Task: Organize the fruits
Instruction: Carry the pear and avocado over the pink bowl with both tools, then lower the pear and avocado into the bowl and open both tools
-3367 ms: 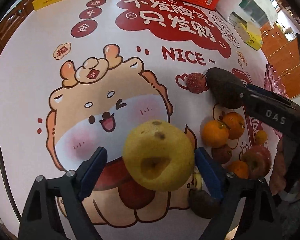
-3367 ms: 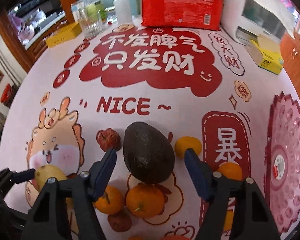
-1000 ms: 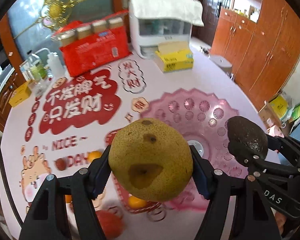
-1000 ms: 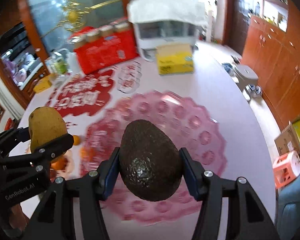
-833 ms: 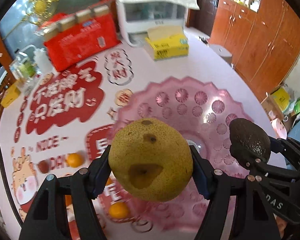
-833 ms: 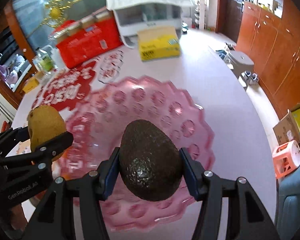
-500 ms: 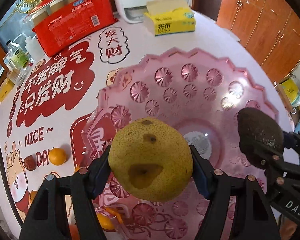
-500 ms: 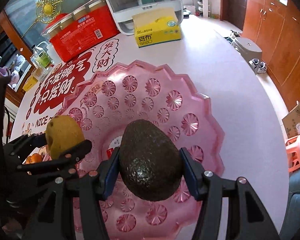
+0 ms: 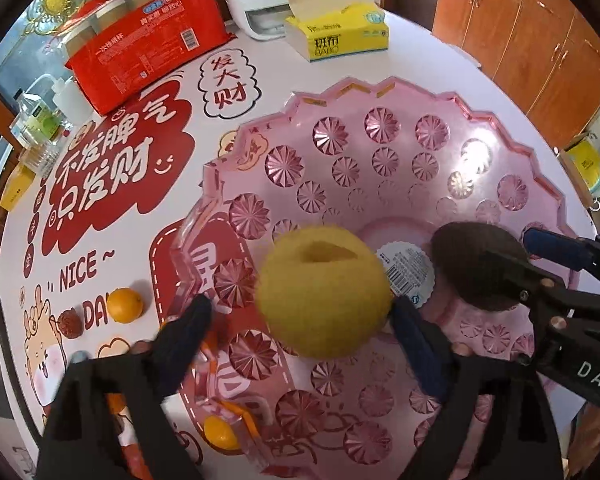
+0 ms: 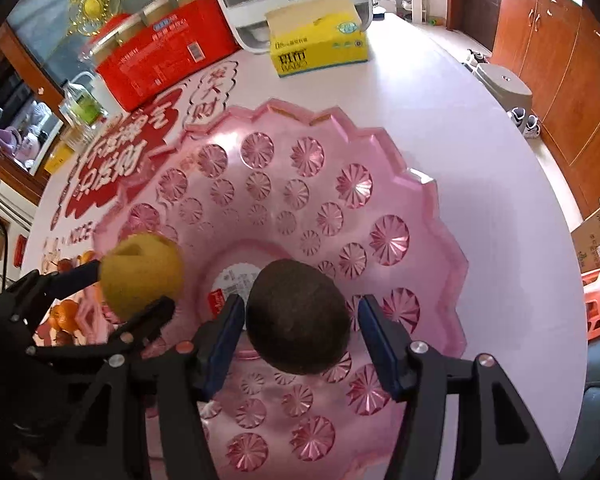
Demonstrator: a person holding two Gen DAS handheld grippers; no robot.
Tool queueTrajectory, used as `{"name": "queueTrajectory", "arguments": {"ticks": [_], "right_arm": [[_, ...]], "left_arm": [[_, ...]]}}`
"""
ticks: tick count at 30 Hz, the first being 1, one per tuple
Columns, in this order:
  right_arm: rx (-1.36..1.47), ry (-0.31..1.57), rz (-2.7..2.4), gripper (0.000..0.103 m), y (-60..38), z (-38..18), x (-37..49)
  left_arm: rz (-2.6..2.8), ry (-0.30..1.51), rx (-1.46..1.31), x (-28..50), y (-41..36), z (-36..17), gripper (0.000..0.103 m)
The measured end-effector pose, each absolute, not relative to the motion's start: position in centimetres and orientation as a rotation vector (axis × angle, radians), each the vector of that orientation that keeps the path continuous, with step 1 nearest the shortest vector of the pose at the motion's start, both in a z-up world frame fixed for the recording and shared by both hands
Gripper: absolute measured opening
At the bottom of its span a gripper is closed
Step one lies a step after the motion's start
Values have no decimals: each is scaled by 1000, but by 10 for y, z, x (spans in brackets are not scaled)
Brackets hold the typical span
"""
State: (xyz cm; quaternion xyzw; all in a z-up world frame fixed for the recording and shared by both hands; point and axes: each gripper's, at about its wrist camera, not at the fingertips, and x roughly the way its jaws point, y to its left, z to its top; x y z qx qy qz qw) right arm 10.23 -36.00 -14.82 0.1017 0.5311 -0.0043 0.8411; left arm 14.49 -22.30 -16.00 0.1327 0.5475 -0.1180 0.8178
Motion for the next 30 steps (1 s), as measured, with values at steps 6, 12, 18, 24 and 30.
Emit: {"name": "queueTrajectory", "arguments": {"ticks": [6,12,18,24,30], "right_arm": [[157,1073,5,60,-350,-128,89],[147,1026,14,60,-344,-109,75],[155,999,17,60,-342,-95,60],[156,981,19,60,-337,-86,47],[143,964,30,60,-324,-76,34]], "left_arm": [[-257,1132,286,128,-221,-143,96],[-253,1087,262,112,-212,-119,96],[-242,1047,254,94,-204,-100,96],[-223,1004,246,74,-193,-82,96],[-196,973,210,60,-172,-66,96]]}}
